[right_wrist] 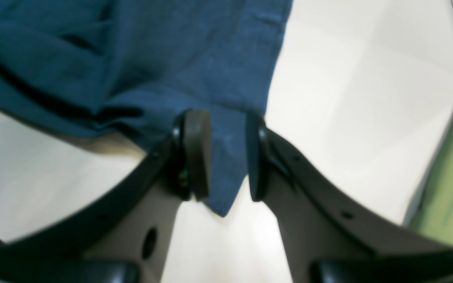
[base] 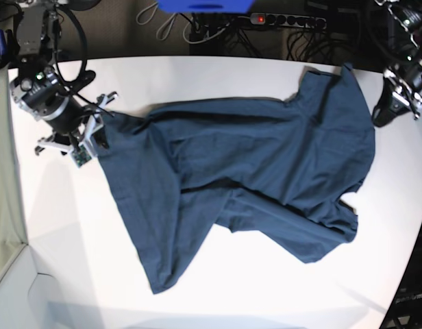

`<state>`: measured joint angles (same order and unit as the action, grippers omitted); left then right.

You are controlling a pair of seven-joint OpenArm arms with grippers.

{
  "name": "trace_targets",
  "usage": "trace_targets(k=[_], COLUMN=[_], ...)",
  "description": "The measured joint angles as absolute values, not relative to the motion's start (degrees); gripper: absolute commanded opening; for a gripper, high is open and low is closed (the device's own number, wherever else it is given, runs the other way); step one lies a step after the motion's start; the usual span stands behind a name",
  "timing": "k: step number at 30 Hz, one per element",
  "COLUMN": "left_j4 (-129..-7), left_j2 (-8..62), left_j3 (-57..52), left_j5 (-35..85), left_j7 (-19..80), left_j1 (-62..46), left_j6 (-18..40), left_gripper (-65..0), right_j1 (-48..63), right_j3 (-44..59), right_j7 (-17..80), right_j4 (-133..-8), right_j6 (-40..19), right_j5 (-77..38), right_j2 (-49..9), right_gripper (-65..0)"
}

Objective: Layout the t-shirt on the table in an organized manner, then fold the t-shirt properly
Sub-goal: 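Grasp the shirt edge with the left gripper beside the right gripper's hold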

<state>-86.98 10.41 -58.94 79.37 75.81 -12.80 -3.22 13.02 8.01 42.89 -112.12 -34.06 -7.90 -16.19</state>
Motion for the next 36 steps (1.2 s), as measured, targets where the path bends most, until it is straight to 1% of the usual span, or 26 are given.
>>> trace_targets(k=[2, 4, 7, 9, 11, 15, 16, 18, 21, 24, 27, 32, 36], left_j4=[-87.0, -86.7, -86.5, -86.6, -86.7, -86.1, -85.8, -85.3, -83.8, -80.5, -75.8, -69.5, -65.8], left_j2=[10.3, 10.3, 9.8, 8.6, 5.7, 0.1, -0.8, -2.0, -2.7, -1.9, 1.2, 5.6, 8.3], left_j3=[-59.7, -60.4, -60.6, -60.2, -60.3, -57.0, -55.4, -52.2, -49.3, -47.9, -46.3, -45.9, -45.6], left_j5=[79.5, 79.5, 79.5, 78.0, 70.5, 47.9, 41.3, 33.9, 27.1, 25.7, 25.9, 28.4, 31.1], left_j7=[75.9, 75.4, 75.6, 75.4, 74.6, 75.5, 74.2, 68.8, 61.8, 56.1, 51.9, 44.8, 43.2], left_j1=[-11.0, -9.3, -4.2, 1.0, 6.5, 13.9, 15.4, 16.4, 15.2, 11.6, 9.0, 7.5, 7.0], left_j6=[-3.2, -3.2, -3.3, -3.5, -4.5, -4.9, -5.0, -4.9, -4.9, -4.9, -5.3, -4.1, -2.2], left_gripper=[-65.0, -64.8, -64.9, -64.9, -64.9, -64.9, -64.9, -64.9, -64.9, -64.9, -64.9, -64.9, -64.9], right_j1=[11.8, 11.4, 10.5, 10.0, 9.4, 8.4, 8.1, 7.7, 7.2, 7.2, 5.5, 0.6, -3.7], right_j3=[8.5, 8.7, 8.5, 8.4, 7.8, 6.2, 6.2, 6.3, 6.3, 6.4, 6.4, 6.3, 6.3], right_j7=[42.4, 42.2, 42.7, 42.3, 42.5, 42.6, 42.7, 42.8, 42.6, 42.4, 42.8, 42.6, 42.7], right_j4=[-112.1, -112.1, -111.9, -111.8, -111.8, -111.8, -111.8, -111.8, -111.8, -110.5, -106.5, -98.0, -91.1], right_j6=[-34.1, -34.1, -34.1, -34.1, -34.3, -34.3, -34.3, -34.3, -34.3, -34.3, -34.3, -34.3, -34.5], right_j5=[-7.9, -7.9, -7.9, -7.9, -7.9, -7.9, -7.9, -7.9, -8.0, -8.0, -8.1, -8.1, -7.9], right_j2=[-16.2, -16.2, -16.1, -16.1, -16.1, -15.8, -15.9, -15.9, -15.9, -15.9, -15.6, -12.9, -11.5], right_gripper=[-49.4, -52.3, -58.1, -62.0, -65.0, -65.0, -65.0, -65.0, -65.0, -65.0, -65.0, -65.0, -65.0])
